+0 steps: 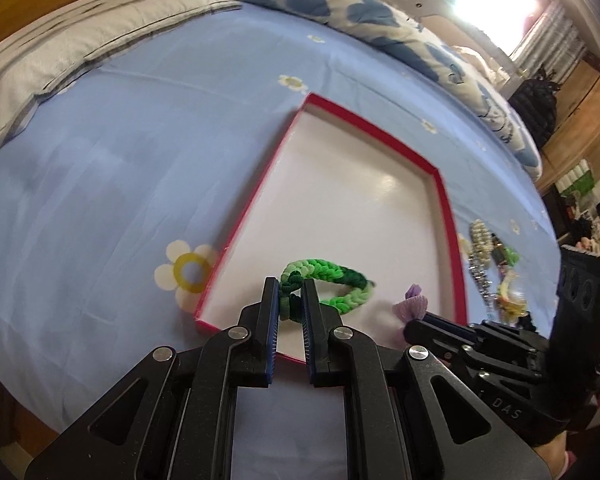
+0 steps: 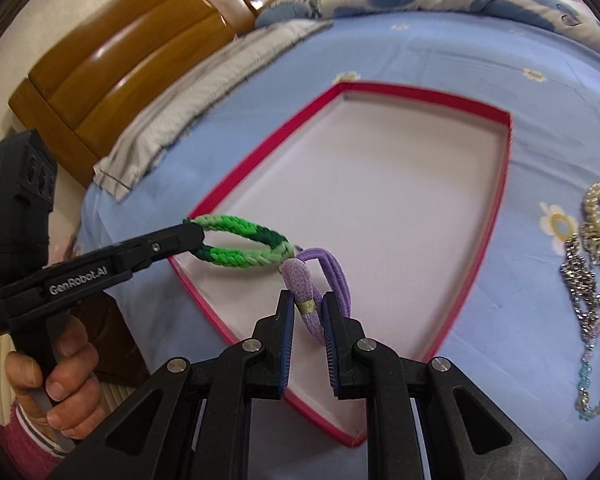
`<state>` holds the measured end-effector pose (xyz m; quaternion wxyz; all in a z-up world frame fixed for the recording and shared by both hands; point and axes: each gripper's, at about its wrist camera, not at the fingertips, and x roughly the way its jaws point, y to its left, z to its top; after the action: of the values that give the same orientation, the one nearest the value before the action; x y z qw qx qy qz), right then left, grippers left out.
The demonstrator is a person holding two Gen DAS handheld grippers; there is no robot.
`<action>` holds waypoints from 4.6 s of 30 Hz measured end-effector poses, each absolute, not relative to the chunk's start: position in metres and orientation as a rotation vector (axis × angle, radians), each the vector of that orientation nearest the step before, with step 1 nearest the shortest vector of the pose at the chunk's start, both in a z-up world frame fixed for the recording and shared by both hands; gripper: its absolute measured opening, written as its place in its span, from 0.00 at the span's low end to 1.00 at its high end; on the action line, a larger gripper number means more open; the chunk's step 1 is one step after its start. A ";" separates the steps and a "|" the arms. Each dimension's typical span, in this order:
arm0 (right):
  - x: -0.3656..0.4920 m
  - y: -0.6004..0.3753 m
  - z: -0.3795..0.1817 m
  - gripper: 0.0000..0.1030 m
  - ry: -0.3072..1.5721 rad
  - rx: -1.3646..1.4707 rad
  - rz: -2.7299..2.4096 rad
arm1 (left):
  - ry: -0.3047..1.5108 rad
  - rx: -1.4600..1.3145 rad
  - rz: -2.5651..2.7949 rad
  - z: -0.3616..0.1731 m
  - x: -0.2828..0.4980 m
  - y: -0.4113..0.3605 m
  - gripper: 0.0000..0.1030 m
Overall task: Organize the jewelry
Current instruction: 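Carry both held hair ties over the red tray with both tools, then open both tools to drop the hair ties into the tray, then move both open tools back toward the jewelry pile, then grasp the clear beaded comb with the left tool while the right tool grasps the black scrunchie, then carry the comb and scrunchie over the red tray with both tools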
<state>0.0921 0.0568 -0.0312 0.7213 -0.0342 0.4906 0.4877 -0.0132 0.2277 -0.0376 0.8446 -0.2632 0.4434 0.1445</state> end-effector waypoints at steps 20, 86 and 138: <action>0.094 0.039 -0.016 0.38 1.055 -0.048 1.060 | 0.948 -0.472 0.333 -0.026 -0.018 0.216 0.46; 0.169 -0.261 -0.076 0.48 1.026 0.267 0.433 | 1.042 0.034 -0.296 -0.044 0.167 -0.061 0.13; 0.137 -0.055 0.012 0.08 0.912 0.257 0.929 | 0.805 -0.304 0.082 0.023 0.033 0.151 0.08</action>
<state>0.1369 -0.0553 0.0120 0.7878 0.1194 0.4232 0.4313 0.0330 0.1511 0.0234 0.9080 -0.1475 0.3901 0.0398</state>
